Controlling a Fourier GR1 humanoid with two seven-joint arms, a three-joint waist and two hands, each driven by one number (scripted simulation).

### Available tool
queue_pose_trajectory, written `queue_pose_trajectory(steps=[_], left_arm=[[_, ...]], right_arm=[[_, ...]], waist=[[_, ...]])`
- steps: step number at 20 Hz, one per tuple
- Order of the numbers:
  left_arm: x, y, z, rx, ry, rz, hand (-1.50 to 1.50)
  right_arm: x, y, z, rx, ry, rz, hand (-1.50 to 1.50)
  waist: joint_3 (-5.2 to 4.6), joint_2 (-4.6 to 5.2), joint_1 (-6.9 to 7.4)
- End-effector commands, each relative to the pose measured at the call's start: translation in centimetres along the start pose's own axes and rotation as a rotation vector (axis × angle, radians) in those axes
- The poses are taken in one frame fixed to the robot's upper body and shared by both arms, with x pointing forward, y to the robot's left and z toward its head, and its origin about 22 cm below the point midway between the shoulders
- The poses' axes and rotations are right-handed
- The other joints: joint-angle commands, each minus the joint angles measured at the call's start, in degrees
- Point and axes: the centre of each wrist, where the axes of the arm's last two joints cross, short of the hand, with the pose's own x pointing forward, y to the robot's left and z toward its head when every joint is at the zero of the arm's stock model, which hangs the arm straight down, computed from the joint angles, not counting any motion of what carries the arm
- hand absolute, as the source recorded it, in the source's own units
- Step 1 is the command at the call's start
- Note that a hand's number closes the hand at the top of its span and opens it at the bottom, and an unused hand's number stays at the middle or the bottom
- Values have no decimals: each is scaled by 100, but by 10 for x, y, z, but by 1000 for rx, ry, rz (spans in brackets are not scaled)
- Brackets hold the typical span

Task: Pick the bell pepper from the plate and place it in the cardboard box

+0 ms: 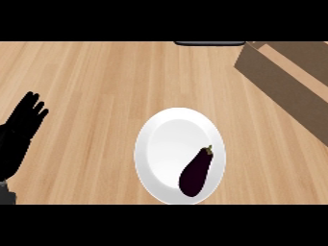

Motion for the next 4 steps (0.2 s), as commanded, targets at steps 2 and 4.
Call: queue_pose_trajectory(steps=[2,4], left_arm=[[-2,4,1,-7,5,0,0],[-2,-11,-4,-2,-20,-12,0]], right_arm=[[-11,-41,11,22,-23,9,-150],[-19,-55,17,24,-12,25,-150]], waist=[[1,11,28],[7,29,60]])
